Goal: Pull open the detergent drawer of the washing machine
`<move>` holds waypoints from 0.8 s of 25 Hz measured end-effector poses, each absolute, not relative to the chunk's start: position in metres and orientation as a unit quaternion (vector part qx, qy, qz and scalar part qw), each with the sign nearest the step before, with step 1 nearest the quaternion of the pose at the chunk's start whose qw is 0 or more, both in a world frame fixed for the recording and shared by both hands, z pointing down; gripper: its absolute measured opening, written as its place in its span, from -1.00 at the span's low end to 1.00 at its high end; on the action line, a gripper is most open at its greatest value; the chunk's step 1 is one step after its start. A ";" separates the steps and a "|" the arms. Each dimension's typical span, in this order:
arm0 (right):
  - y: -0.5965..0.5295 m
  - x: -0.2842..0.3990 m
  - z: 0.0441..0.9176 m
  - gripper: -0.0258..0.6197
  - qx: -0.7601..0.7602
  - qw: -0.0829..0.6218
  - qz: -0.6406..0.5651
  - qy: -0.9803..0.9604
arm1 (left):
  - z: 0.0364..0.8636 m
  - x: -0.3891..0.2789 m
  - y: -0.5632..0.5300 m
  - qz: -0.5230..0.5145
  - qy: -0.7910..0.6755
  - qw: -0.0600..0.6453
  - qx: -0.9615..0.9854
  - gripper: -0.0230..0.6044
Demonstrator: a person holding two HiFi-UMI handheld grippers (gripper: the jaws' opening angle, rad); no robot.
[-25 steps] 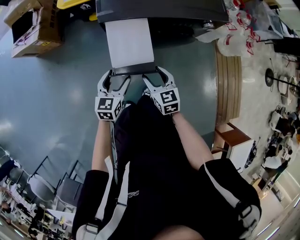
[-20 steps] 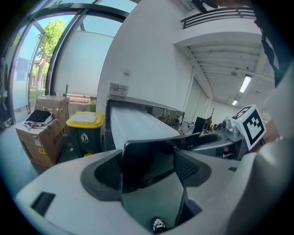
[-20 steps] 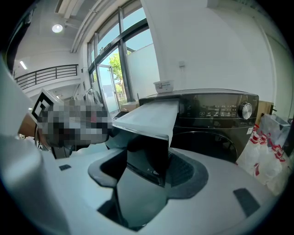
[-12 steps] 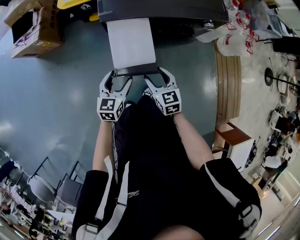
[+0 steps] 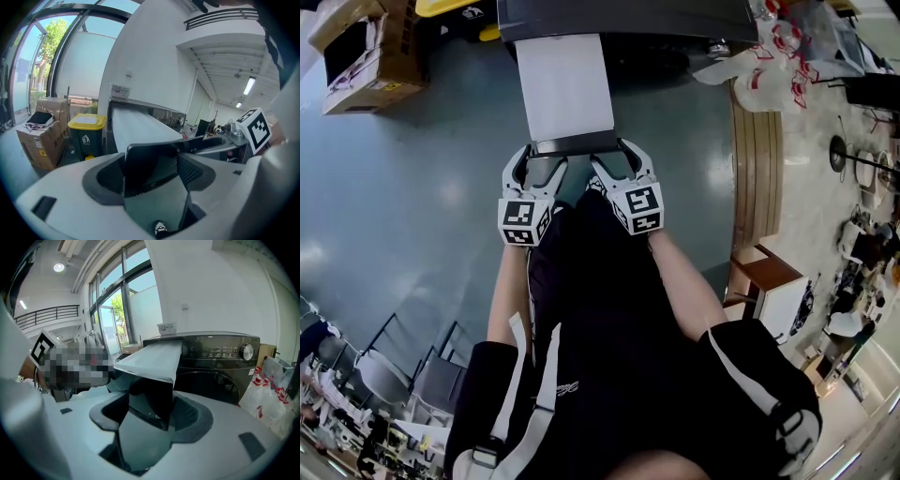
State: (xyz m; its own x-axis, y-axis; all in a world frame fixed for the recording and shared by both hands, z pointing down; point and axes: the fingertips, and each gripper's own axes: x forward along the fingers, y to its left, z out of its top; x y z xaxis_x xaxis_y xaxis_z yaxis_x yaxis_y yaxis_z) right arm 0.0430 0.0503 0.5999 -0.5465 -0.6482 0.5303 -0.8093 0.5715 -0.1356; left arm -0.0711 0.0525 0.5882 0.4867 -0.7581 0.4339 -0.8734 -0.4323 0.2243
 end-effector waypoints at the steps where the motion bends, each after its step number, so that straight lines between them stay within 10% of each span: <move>1: 0.050 0.043 0.600 -0.06 0.424 0.217 0.185 -0.859 | 0.588 -0.071 0.052 0.135 -0.488 0.212 0.836 0.14; 20: 0.057 0.061 0.613 0.01 0.427 0.239 0.177 -0.854 | 0.600 -0.090 0.065 0.135 -0.524 0.233 0.808 0.14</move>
